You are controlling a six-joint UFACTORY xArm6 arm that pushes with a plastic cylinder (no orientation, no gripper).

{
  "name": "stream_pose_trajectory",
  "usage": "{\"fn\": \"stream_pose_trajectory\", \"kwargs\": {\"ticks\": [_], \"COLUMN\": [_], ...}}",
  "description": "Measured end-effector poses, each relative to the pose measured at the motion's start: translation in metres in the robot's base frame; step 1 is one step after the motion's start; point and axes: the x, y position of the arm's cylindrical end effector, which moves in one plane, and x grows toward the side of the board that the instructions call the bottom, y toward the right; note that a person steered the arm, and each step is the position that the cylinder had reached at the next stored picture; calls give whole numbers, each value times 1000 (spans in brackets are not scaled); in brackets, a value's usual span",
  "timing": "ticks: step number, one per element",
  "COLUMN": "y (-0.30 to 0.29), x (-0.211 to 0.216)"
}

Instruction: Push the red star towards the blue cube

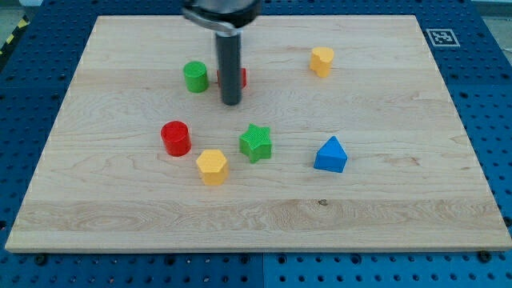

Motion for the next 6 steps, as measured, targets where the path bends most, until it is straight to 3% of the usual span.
{"fn": "stream_pose_trajectory", "kwargs": {"ticks": [1,3,6], "y": [-19,58,69], "x": [-4,-28,-83]}}
